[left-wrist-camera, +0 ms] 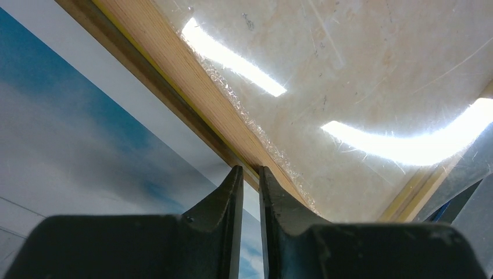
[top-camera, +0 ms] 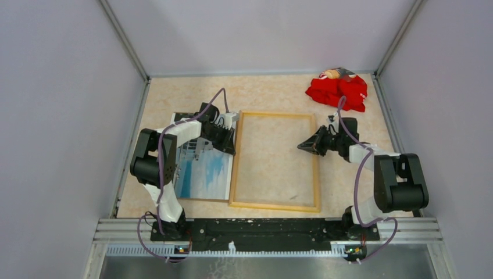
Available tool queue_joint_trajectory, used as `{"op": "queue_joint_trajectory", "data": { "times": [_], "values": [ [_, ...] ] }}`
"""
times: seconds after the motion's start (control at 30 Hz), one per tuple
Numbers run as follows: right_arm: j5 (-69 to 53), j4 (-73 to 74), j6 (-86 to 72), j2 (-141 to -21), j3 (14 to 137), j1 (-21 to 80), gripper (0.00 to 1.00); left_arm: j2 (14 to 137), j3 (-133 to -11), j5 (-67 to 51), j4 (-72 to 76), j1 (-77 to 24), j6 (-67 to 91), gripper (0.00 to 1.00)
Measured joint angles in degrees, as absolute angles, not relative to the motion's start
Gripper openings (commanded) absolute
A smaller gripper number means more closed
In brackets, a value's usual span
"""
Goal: Put the photo into the frame
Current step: Place the photo frame item in the photo frame.
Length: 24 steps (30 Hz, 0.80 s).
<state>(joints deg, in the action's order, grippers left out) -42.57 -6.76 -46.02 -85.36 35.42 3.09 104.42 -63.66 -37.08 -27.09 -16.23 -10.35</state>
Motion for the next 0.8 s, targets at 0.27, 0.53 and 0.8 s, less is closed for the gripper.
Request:
{"op": "queue_joint_trajectory", "data": {
  "times": [0.27, 0.53, 0.8],
  "values": [
    [-42.4, -5.7, -44.1, -89.2, 36.8, 2.1, 0.00, 104.4, -63.7, -37.3, -27.1, -16.2, -10.4, 0.20],
    [-42.5, -4.2, -41.5, -90.9, 37.6, 1.0, 0.00, 104.4, -63.7, -37.3, -27.0, -16.3, -10.4, 0.19],
    [-44.2, -9.1, -43.4, -90.3, 36.4, 1.0, 0.00, 104.5, -63.7, -37.6, -26.8, -16.4, -10.3, 0.16]
  ]
}}
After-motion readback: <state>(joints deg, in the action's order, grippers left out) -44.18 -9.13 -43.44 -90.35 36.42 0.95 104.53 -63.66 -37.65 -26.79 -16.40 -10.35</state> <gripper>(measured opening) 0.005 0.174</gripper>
